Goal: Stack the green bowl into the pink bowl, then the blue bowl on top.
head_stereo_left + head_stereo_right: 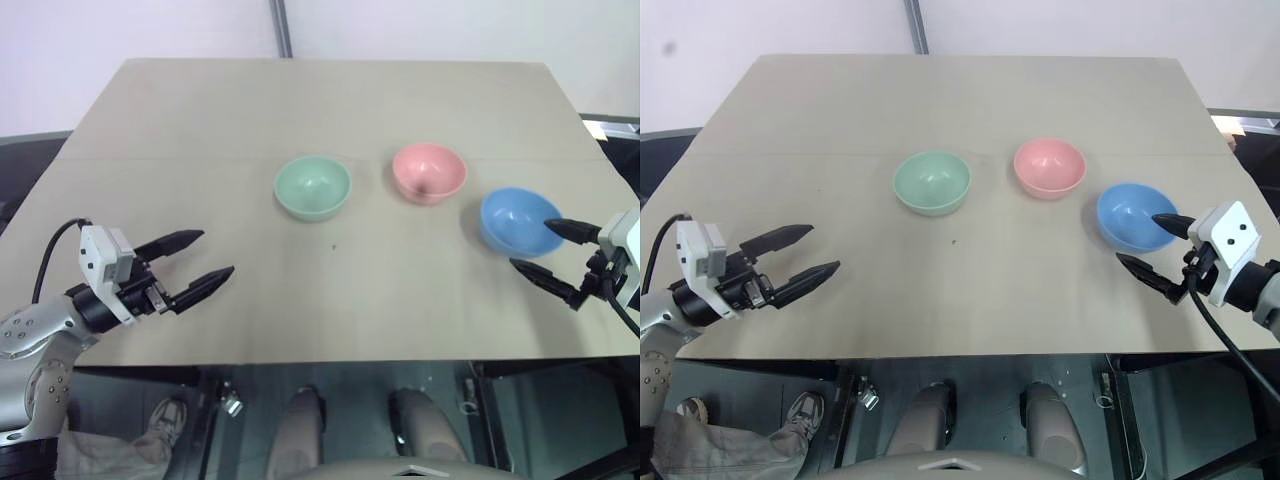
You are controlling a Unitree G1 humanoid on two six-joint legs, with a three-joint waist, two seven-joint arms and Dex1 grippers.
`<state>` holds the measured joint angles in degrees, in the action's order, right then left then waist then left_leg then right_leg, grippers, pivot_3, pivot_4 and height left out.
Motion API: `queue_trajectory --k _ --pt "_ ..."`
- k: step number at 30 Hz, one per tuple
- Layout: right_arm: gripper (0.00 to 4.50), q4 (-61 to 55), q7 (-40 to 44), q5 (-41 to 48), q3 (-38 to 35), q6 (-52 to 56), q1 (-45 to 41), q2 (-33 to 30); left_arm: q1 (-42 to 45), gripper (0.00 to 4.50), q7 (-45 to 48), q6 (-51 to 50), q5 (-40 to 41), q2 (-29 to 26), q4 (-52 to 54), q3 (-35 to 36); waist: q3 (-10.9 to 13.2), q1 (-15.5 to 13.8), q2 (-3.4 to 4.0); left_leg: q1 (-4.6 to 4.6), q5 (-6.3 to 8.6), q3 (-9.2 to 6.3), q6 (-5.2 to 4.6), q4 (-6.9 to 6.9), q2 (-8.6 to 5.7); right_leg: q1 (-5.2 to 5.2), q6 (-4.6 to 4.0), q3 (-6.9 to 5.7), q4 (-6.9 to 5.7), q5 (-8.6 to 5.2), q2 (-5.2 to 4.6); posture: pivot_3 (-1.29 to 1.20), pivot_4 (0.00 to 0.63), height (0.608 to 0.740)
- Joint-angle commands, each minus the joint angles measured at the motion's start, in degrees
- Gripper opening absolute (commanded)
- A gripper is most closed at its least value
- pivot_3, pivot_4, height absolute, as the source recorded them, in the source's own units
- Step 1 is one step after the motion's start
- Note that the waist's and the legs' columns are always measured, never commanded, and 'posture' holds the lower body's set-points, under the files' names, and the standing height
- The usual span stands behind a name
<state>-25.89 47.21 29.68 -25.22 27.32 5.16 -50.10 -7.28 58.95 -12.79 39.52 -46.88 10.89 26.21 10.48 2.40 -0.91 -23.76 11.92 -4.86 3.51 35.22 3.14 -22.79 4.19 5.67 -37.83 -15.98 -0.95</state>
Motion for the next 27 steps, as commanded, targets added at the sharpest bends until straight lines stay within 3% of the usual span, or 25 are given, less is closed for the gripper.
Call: queue_trajectory --k 1,10,13,20,27 --pt "4.47 -0.8 0.5 0.4 -1.9 0.1 -0.4 -1.0 0.7 4.50 0.4 -0.9 0.6 -0.9 1.4 1.4 0.0 0.0 0.00 0.00 0.00 0.00 0.00 0.01 0.00 0.00 0.01 0.00 -0.01 0.00 0.00 0.00 0.150 0.740" --pt "4.47 -0.7 0.5 -0.1 1.8 0.8 -4.1 -1.3 2.4 4.50 0.1 -5.4 2.3 -2.0 4.1 2.6 0.0 0.0 0.00 0.02 0.00 0.00 0.00 0.09 0.00 0.00 0.02 0.00 -0.11 0.00 0.01 0.00 0.150 0.740" --pt "4.47 0.3 -0.4 -0.5 5.8 1.9 -9.0 -1.0 3.0 4.50 -0.4 -6.3 2.4 -1.8 5.2 2.3 0.0 0.2 0.00 0.02 0.00 0.00 0.00 0.08 0.01 0.00 -0.04 0.00 -0.12 0.04 0.02 0.00 0.150 0.740" --pt "4.47 10.0 -5.8 -9.9 25.5 8.8 -32.8 3.6 6.5 4.50 5.5 -10.9 7.5 -4.2 7.4 0.8 0.0 0.6 0.02 0.05 -0.02 0.00 0.01 0.18 0.03 -0.03 -0.09 0.00 -0.22 0.08 0.05 0.00 0.150 0.740" --pt "4.47 32.4 -1.2 -22.2 42.0 0.9 -51.2 13.3 8.5 4.50 7.4 -12.5 8.1 -4.7 8.6 0.0 0.1 0.4 0.04 -0.11 -0.01 -0.01 0.01 0.10 0.02 -0.17 -0.13 -0.02 -0.19 0.10 0.03 0.00 0.150 0.740"
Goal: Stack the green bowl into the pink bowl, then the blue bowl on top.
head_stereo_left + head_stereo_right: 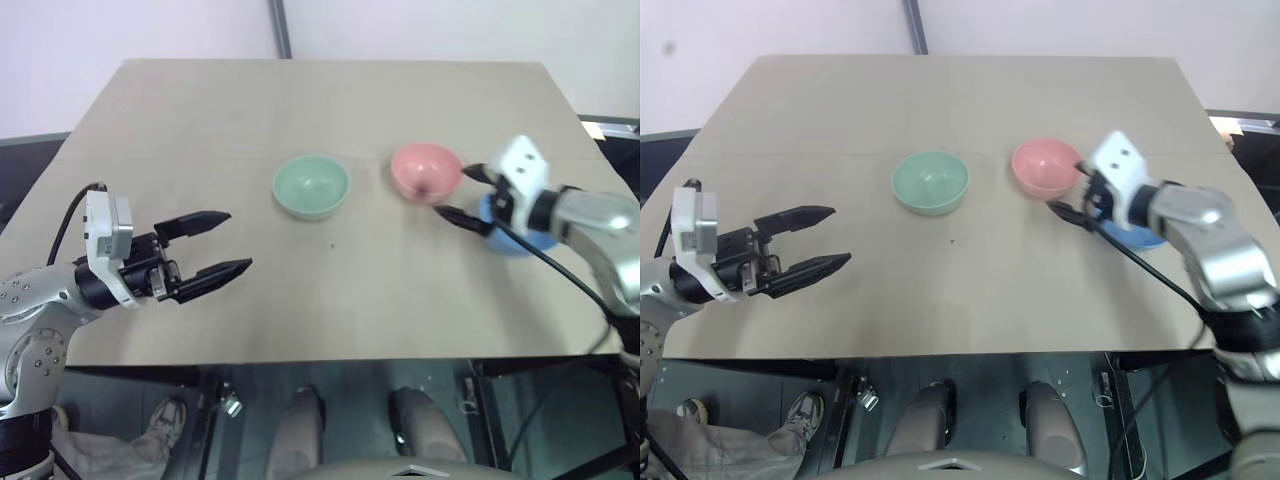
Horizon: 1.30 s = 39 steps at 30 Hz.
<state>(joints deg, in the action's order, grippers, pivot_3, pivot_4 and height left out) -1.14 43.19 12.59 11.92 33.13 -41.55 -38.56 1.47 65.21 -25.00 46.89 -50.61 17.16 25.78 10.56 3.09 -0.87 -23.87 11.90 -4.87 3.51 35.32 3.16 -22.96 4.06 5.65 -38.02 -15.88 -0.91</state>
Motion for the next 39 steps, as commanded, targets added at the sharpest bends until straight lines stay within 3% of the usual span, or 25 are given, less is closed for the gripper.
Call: queue_trajectory --k 1,2,5,9,13,16,20,24,28,31,32,35,39 --pt "4.47 12.1 3.6 -7.2 6.9 -6.7 -6.4 3.1 -0.9 4.50 1.6 0.0 0.2 -1.2 3.1 0.6 0.0 -0.6 0.00 -0.08 0.00 -0.02 0.00 -0.08 0.00 -0.08 -0.01 -0.03 -0.01 0.00 -0.01 0.00 0.150 0.740" --pt "4.47 15.8 4.0 -8.9 8.2 -8.1 -7.9 4.2 -1.4 4.50 1.7 0.0 0.1 -1.2 3.7 0.8 0.0 -0.5 0.03 -0.11 0.01 -0.01 0.01 -0.10 0.00 -0.11 -0.02 -0.03 0.01 -0.01 -0.02 0.00 0.150 0.740" --pt "3.65 24.5 3.9 -12.0 9.1 -11.2 -11.3 6.7 -2.9 4.50 1.7 -0.8 0.9 -1.5 5.0 2.4 0.0 -0.4 0.03 -0.13 0.00 0.01 0.01 -0.12 0.00 -0.15 -0.03 -0.02 0.01 0.00 -0.02 0.00 0.150 0.740" --pt "1.65 30.2 4.2 -14.6 8.9 -14.5 -13.7 8.5 -4.7 4.50 1.7 -1.6 1.8 -1.6 6.0 4.4 0.1 -0.5 0.05 -0.13 0.00 0.00 0.01 -0.11 0.00 -0.18 -0.03 -0.04 -0.08 0.00 -0.02 0.00 0.150 0.740" --pt "0.03 32.4 3.6 -16.7 8.4 -17.9 -14.4 9.6 -5.4 4.50 1.8 -1.8 1.8 -1.3 6.1 5.0 0.1 -0.5 0.04 -0.10 0.00 0.00 0.01 -0.06 0.00 -0.17 -0.03 -0.03 -0.16 0.01 -0.02 0.00 0.150 0.740" --pt "0.03 27.9 5.4 -17.0 8.1 -23.4 -13.2 8.9 -5.4 4.50 1.8 -1.7 1.6 -0.9 5.6 5.0 0.1 -0.5 0.10 -0.03 0.00 0.00 0.01 -0.04 0.00 -0.17 -0.03 -0.03 -0.29 0.01 0.00 0.00 0.150 0.740" --pt "0.03 3.5 16.4 -8.9 7.9 -17.5 -4.7 5.9 -6.4 4.50 2.4 -0.5 0.3 -0.2 3.4 5.3 0.1 -0.5 0.12 -0.04 0.00 -0.03 0.01 -0.06 0.00 -0.19 -0.06 -0.03 -0.38 -0.02 0.00 0.00 0.150 0.740" --pt "0.03 -13.9 19.2 -7.0 10.7 -11.0 4.1 3.5 -6.4 4.50 2.9 0.3 -0.5 -0.1 2.1 5.0 0.1 -0.6 0.12 -0.04 0.00 -0.05 0.01 -0.04 0.00 -0.19 -0.09 -0.05 -0.41 -0.04 -0.01 0.00 0.150 0.740" --pt "0.03 -17.1 17.1 -9.2 14.0 -8.3 6.4 5.9 -5.5 4.50 3.2 0.9 -1.1 -0.1 0.7 4.0 0.1 -0.4 0.12 0.03 -0.01 -0.04 0.01 0.22 -0.01 -0.18 -0.07 -0.04 -0.68 -0.05 0.02 0.00 0.150 0.740" --pt "0.03 -13.8 13.6 -11.7 16.6 -8.2 4.5 11.2 -4.7 4.50 3.6 1.2 -1.7 -0.1 -0.1 3.2 0.1 0.0 0.11 0.13 -0.03 -0.04 0.03 0.55 0.07 -0.16 -0.04 -0.02 -0.96 -0.06 0.13 0.00 0.150 0.740" --pt "0.87 -11.0 11.8 -13.3 17.6 -9.2 3.5 13.6 -4.5 4.50 3.6 1.3 -1.8 0.0 -0.2 2.8 0.1 0.2 0.11 0.15 -0.04 -0.06 0.05 0.61 0.10 -0.16 0.06 -0.02 -1.00 -0.11 0.18 0.00 0.150 0.740" --pt "1.93 -6.7 8.9 -16.2 18.2 -11.5 1.8 16.6 -3.9 4.50 3.2 1.1 -1.9 0.4 -0.3 2.4 0.1 0.4 0.08 0.11 -0.05 -0.07 0.07 0.80 0.12 -0.14 0.03 -0.02 -1.13 -0.08 0.20 0.00 0.150 0.740" --pt "3.71 -11.2 9.3 -12.4 13.4 -8.8 2.1 17.1 -3.5 4.50 0.5 1.0 -3.4 0.9 -0.2 2.4 0.1 0.0 0.09 0.00 -0.04 -0.08 0.07 0.78 0.09 -0.14 -0.11 -0.03 -1.00 0.00 0.15 0.00 0.150 0.740"
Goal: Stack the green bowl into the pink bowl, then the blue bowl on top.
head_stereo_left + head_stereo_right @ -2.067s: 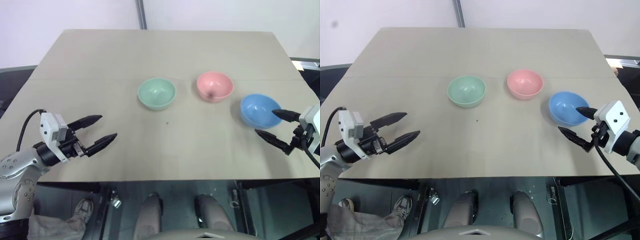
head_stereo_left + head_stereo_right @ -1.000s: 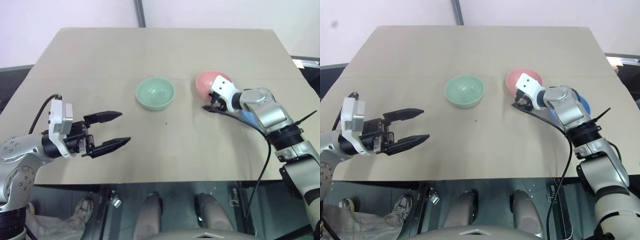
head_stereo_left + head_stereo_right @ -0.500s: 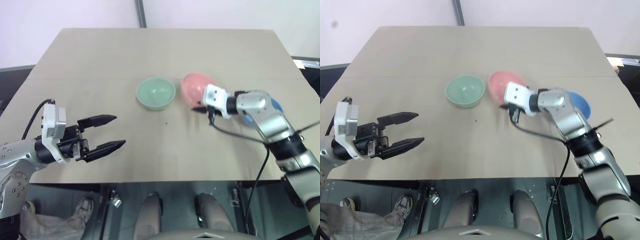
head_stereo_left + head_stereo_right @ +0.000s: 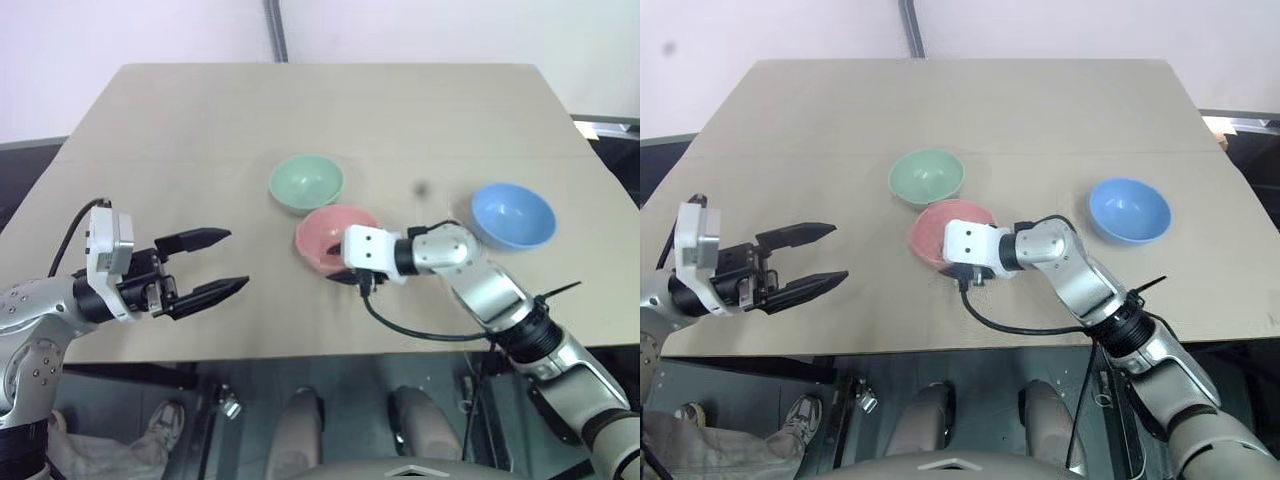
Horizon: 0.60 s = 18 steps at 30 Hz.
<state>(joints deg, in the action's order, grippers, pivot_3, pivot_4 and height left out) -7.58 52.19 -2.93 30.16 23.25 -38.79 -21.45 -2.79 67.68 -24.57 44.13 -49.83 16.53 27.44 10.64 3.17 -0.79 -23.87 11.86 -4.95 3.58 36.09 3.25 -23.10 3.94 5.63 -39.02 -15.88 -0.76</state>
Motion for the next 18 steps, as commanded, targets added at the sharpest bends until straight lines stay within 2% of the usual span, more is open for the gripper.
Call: queue_trajectory --k 1,6,9,11,14,18 --pt "3.71 -6.8 1.2 5.3 -6.6 2.1 -0.5 -0.5 1.3 4.50 -3.6 0.5 -1.4 0.3 1.0 0.4 0.0 -0.1 0.00 -0.04 0.00 0.00 0.00 -0.04 0.00 -0.02 0.00 0.00 0.04 0.00 -0.01 0.00 0.150 0.740" --pt "3.71 -18.1 3.4 16.9 -17.2 12.0 0.8 -4.3 6.3 4.50 -11.1 1.1 -9.9 -2.2 1.9 -3.7 0.0 -0.7 0.00 -0.04 0.01 -0.06 0.00 -0.11 0.00 -0.01 -0.01 -0.04 0.04 0.00 0.00 0.00 0.150 0.740" --pt "3.71 -24.5 4.0 21.1 -23.3 17.8 4.4 -10.5 16.1 4.50 -14.4 -0.1 -23.0 -9.9 -3.1 -13.7 0.1 -1.5 -0.11 -0.02 0.00 -0.11 0.00 -0.10 -0.02 0.03 -0.01 -0.09 0.04 -0.01 0.01 0.00 0.150 0.740" --pt "3.71 -26.8 2.8 23.1 -25.0 20.8 5.8 -12.6 22.3 4.50 -10.0 4.7 -28.8 -13.0 -7.1 -21.0 0.1 -2.0 -0.13 -0.05 0.00 -0.26 0.00 -0.04 -0.05 0.06 0.00 -0.21 0.07 -0.01 0.03 0.00 0.150 0.740" --pt "3.71 -29.0 -0.3 24.4 -26.6 23.4 7.7 -13.9 33.3 4.50 -7.3 10.9 -34.9 -11.2 -15.5 -28.7 0.1 -1.2 -0.05 0.05 0.00 0.05 0.00 -0.02 -0.06 0.06 0.03 0.02 0.09 0.00 -0.02 0.00 0.150 0.740" --pt "3.71 -31.3 -4.1 25.0 -27.8 26.0 9.3 -15.0 48.3 4.50 -0.3 24.0 -44.6 -7.0 -30.9 -39.6 0.1 -0.8 -0.07 -0.06 0.00 -0.05 -0.01 -0.03 -0.04 0.01 0.01 -0.02 0.06 0.00 0.06 0.00 0.150 0.740"
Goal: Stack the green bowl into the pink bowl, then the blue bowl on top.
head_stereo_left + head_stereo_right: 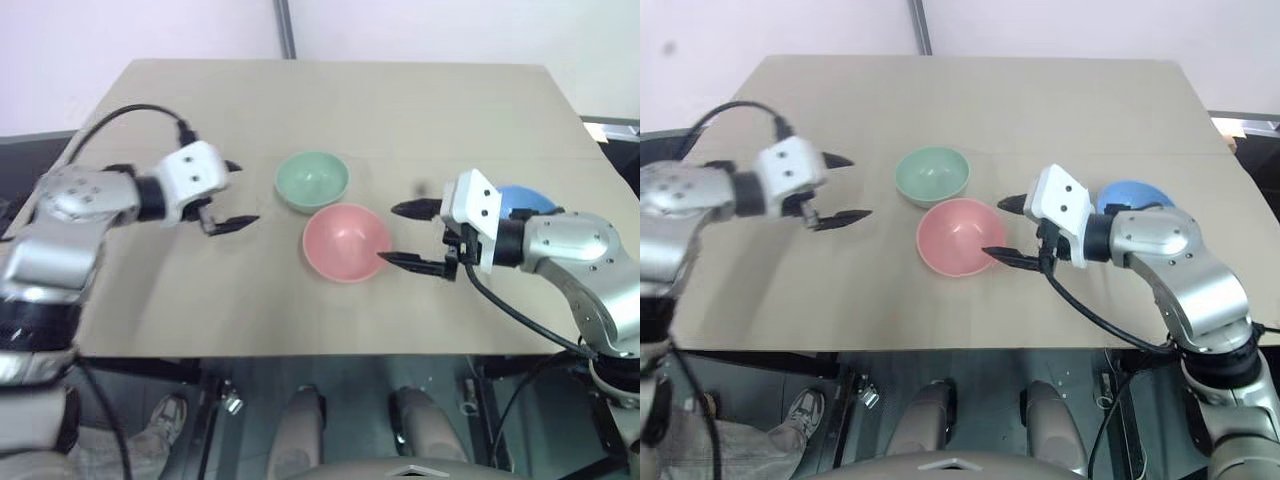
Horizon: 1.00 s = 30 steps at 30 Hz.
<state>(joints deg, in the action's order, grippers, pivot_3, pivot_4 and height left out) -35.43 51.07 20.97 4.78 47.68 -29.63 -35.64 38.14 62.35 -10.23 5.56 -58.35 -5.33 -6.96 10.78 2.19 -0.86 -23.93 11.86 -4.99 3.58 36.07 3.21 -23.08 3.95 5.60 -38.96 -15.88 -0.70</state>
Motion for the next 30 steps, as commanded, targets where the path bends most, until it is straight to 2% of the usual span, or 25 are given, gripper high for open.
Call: queue_trajectory --k 1,5,9,12,17,18,19,20,24,27,30 --pt "3.71 -3.9 -3.6 1.3 -2.5 2.0 0.4 -1.0 10.0 4.50 6.3 12.3 -7.6 2.5 -12.7 -6.8 0.0 0.4 0.00 -0.04 0.00 0.01 0.00 0.00 -0.01 -0.02 0.00 0.01 0.04 0.00 0.00 0.00 0.150 0.740" --pt "3.71 -6.7 -6.3 2.3 -4.2 4.0 2.1 -2.1 20.7 4.50 7.6 25.4 -15.5 7.8 -28.6 -13.2 0.0 0.3 0.00 -0.09 0.01 0.00 -0.02 -0.08 -0.01 -0.08 -0.01 0.02 0.03 -0.01 -0.01 0.00 0.150 0.740" --pt "3.71 -9.7 -9.1 3.1 -5.8 5.7 4.6 -3.3 26.7 4.50 6.9 35.8 -21.7 12.0 -40.0 -17.6 0.0 0.2 -0.01 -0.38 0.01 -0.08 -0.02 -0.01 -0.06 -0.21 -0.01 -0.07 0.11 -0.01 -0.07 0.00 0.150 0.740" --pt "3.75 -11.6 -11.1 3.9 -7.4 6.9 6.3 -3.7 29.5 3.65 6.0 41.2 -24.1 14.4 -45.8 -18.8 0.0 0.3 -0.02 -0.79 0.01 -0.13 -0.03 0.20 -0.11 -0.50 0.02 -0.11 0.03 0.01 -0.11 0.00 0.150 0.740" --pt "3.75 -13.2 -13.6 5.0 -9.4 7.9 8.3 -4.5 32.4 1.07 4.9 46.8 -27.1 16.4 -52.1 -19.7 0.0 0.3 -0.03 -0.79 0.01 -0.22 -0.03 0.22 -0.12 -0.50 0.02 -0.18 -0.06 0.01 -0.11 0.00 0.150 0.740" --pt "3.75 -13.3 -13.9 5.1 -9.5 7.9 8.4 -4.7 32.7 0.85 4.9 47.4 -27.3 16.6 -52.8 -19.6 0.0 0.4 -0.03 -0.79 0.01 -0.22 -0.03 0.23 -0.11 -0.50 0.02 -0.18 -0.07 0.01 -0.11 0.00 0.150 0.740" --pt "3.75 -13.2 -14.1 5.2 -9.5 7.7 8.6 -4.9 33.0 0.15 4.7 47.9 -27.6 16.6 -53.4 -19.5 0.0 0.4 -0.03 -0.79 0.01 -0.21 -0.03 0.24 -0.12 -0.50 0.02 -0.18 -0.07 0.01 -0.11 0.00 0.150 0.740" --pt "3.75 -13.0 -14.1 5.3 -9.6 7.2 8.7 -5.1 33.3 0.03 4.4 48.7 -27.4 16.7 -53.7 -19.1 0.0 0.3 -0.03 -0.79 0.01 -0.21 -0.03 0.24 -0.12 -0.50 0.02 -0.18 -0.08 0.01 -0.11 0.00 0.150 0.740" --pt "3.75 -12.4 -14.2 5.9 -9.7 6.1 8.8 -5.7 33.5 0.03 6.5 50.0 -25.6 15.8 -53.2 -17.6 0.0 0.3 -0.04 -0.80 0.01 -0.22 -0.03 0.25 -0.12 -0.50 0.02 -0.18 -0.11 0.01 -0.11 0.00 0.150 0.740" --pt "3.75 -12.1 -14.1 6.2 -9.5 5.2 8.9 -6.1 32.5 0.03 11.7 49.6 -22.2 14.3 -50.3 -16.0 0.0 0.4 -0.03 -0.80 0.01 -0.22 -0.03 0.25 -0.11 -0.50 0.02 -0.18 -0.11 0.01 -0.11 0.00 0.150 0.740" --pt "3.75 -11.0 -13.2 7.7 -9.9 4.2 9.0 -6.1 30.7 0.03 21.2 44.5 -13.6 11.8 -41.3 -12.5 0.0 0.4 -0.03 -0.79 0.01 -0.22 -0.03 0.25 -0.10 -0.50 0.02 -0.19 -0.12 0.01 -0.11 0.00 0.150 0.740"
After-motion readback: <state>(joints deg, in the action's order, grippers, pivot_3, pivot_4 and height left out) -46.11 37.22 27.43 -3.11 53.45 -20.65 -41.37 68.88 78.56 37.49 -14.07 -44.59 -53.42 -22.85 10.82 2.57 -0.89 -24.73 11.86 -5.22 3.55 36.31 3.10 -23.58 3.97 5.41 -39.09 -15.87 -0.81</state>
